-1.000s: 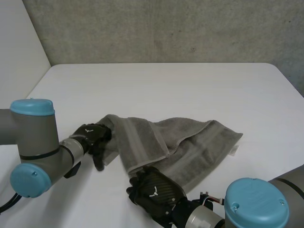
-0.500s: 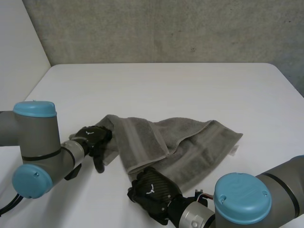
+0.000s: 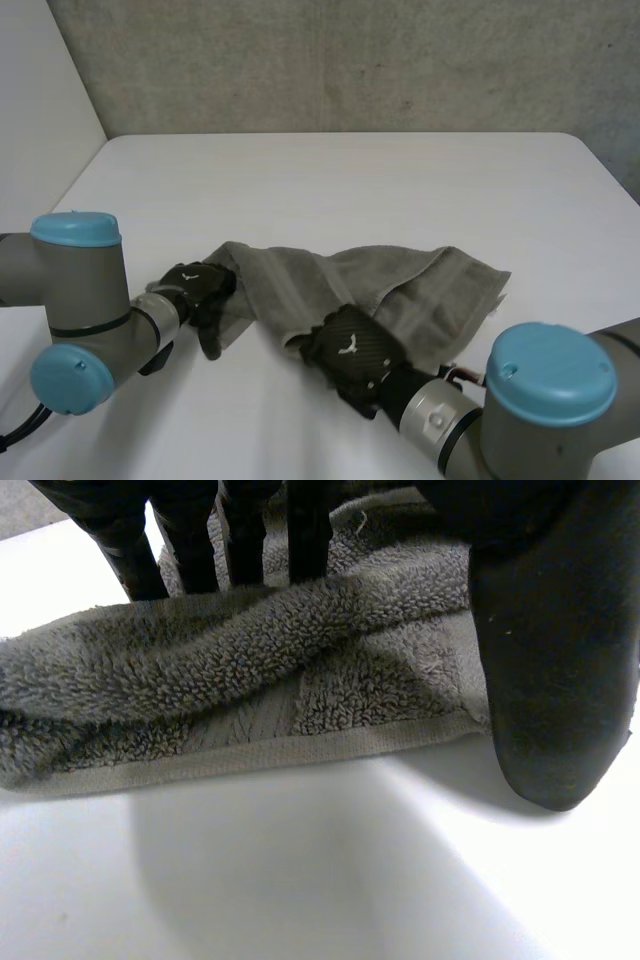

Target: Fold the towel.

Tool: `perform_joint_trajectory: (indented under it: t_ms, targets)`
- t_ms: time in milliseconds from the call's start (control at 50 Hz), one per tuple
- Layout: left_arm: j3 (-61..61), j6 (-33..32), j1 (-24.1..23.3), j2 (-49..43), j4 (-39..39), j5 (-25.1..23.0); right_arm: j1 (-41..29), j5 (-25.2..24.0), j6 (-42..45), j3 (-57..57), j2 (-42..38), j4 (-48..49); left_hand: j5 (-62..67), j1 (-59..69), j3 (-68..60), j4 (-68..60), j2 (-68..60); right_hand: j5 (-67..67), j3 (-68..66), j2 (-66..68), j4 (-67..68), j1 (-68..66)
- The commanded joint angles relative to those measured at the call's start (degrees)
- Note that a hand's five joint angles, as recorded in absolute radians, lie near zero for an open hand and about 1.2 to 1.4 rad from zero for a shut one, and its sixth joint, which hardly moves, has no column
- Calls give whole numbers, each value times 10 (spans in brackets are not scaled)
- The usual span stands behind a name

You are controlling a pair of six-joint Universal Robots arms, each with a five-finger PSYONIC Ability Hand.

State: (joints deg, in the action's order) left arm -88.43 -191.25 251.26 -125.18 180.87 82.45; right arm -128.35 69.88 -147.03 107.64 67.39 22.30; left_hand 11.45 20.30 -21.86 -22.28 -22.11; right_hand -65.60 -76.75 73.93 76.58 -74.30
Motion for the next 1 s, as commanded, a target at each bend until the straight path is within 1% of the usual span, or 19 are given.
perform_joint_trajectory:
  t_ms: [20,60,300,460,500,520,560,680,720,740,780,840,880,900,940,1000]
  targets:
    - [0,1,-2,0,5,-1,27,4,-17,2,16,-4,39,51,-35,-31,-32,-44,-32,61,34,-57]
    - [1,3,-4,0,10,0,28,3,-17,3,18,-4,57,69,-53,-49,-51,-44,-32,61,34,-57]
    - [1,9,-9,8,13,0,27,3,-15,5,17,-4,61,72,-57,-53,-54,-44,-32,61,34,-57]
    - [2,10,-10,7,13,0,28,3,-12,3,16,-4,116,128,-112,-108,-110,-44,-32,61,34,-57]
    - [3,11,-10,8,19,0,28,3,-12,3,15,-4,160,171,-156,-152,-153,-44,-32,61,34,-57]
    - [3,11,-10,8,19,0,28,3,-12,3,15,-4,160,172,-156,-152,-154,-44,-32,61,34,-57]
    - [2,13,-10,10,31,1,28,3,-12,3,14,-4,222,234,-218,-214,-215,-44,-32,61,34,-57]
    - [2,18,-9,13,39,1,28,3,-11,3,13,-4,283,294,-279,-275,-276,-44,-32,61,34,-57]
    - [2,27,-9,15,40,1,28,3,-11,3,12,-4,346,358,-342,-338,-340,-44,-32,61,34,-57]
    - [2,27,-9,15,40,1,28,3,-11,3,12,-4,347,358,-343,-339,-340,-44,-32,61,34,-57]
    - [2,37,-9,20,40,1,28,3,-11,3,11,-4,397,409,-393,-389,-391,-44,-32,61,34,-57]
    - [2,41,-9,24,40,1,28,3,-10,3,11,-3,421,432,-417,-413,-414,-44,-32,61,34,-57]
    - [1,49,-8,31,40,1,28,4,-10,1,12,-3,506,518,-502,-498,-500,-44,-32,61,34,-57]
    - [1,49,-8,31,40,1,28,5,-11,0,12,-4,507,518,-503,-498,-500,-44,-32,61,34,-57]
    - [-2,52,-7,39,40,1,28,6,-11,-1,14,-3,585,597,-581,-577,-578,-44,-32,61,34,-57]
    - [-3,52,-7,45,40,1,35,7,-12,-1,18,-3,585,597,-581,-577,-579,-44,-32,61,34,-57]
